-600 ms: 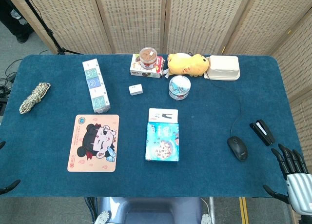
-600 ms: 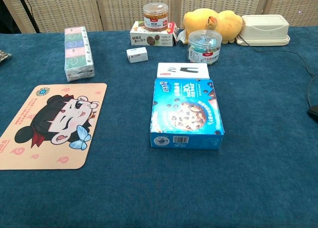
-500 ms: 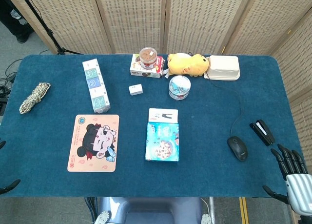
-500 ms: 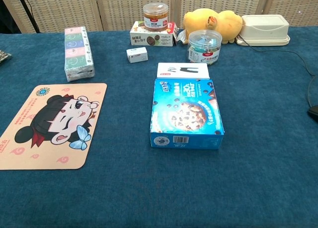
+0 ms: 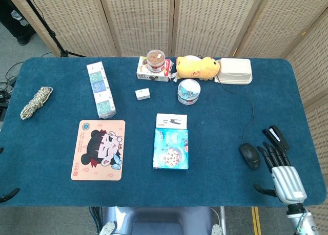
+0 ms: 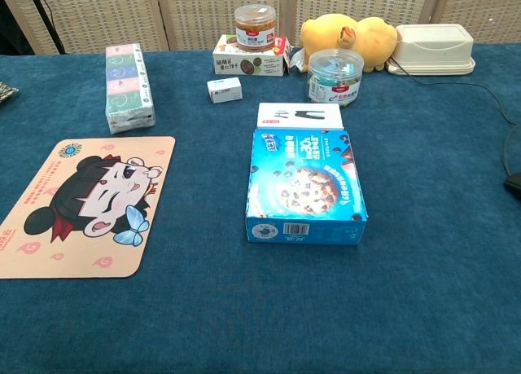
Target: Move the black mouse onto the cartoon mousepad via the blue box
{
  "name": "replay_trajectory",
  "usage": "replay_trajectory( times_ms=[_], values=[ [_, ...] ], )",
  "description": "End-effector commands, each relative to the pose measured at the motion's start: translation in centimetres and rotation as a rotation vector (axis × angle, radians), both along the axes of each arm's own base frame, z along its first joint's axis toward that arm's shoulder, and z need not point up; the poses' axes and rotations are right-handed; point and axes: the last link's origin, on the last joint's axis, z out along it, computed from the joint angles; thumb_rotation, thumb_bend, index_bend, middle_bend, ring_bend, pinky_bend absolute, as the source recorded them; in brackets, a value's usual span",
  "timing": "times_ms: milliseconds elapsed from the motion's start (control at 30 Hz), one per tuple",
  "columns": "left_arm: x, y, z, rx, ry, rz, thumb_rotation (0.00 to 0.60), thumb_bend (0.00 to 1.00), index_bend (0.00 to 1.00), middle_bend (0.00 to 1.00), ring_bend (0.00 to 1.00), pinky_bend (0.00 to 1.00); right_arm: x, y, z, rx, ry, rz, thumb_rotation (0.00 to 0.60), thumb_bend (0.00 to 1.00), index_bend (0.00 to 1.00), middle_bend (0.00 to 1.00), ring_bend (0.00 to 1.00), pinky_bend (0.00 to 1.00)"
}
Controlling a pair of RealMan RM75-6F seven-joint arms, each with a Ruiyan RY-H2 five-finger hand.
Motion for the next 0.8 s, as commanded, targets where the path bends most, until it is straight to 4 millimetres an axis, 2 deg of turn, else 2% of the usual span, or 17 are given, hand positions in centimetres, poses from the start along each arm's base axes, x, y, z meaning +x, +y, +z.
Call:
replay_trajectory(
  times_ms=[33, 433, 567, 800],
  values=[
    [-0.1, 0.1, 0.1, -0.001, -0.005, 0.004, 0.600, 0.04, 0.00, 0.00, 0.00, 0.00, 1.5, -2.2, -2.4, 0.040, -0.034, -0.014, 0.600, 0.00, 0.00, 0.00, 0.00, 0.00],
    [-0.3, 0.1, 0.5, -0.003, -0.022, 0.007, 0.600, 0.04, 0.00, 0.00, 0.00, 0.00, 2.1, -5.7, -8.8, 0.106, -0.075, -0.139, 0.600, 0.00, 0.00, 0.00, 0.00, 0.00],
    [-0.5, 0.0, 0.7, 0.000, -0.030, 0.010, 0.600, 0.04, 0.00, 0.00, 0.00, 0.00, 1.9, -6.4, -9.6, 0.100, -0.063, -0.160, 0.600, 0.00, 0.00, 0.00, 0.00, 0.00],
    [-0.8, 0.0, 0.9, 0.002, -0.041, 0.016, 0.600, 0.04, 0.00, 0.00, 0.00, 0.00, 0.8, -7.2, -9.4, 0.070, -0.056, -0.211, 0.600, 0.00, 0.00, 0.00, 0.00, 0.00]
  ],
)
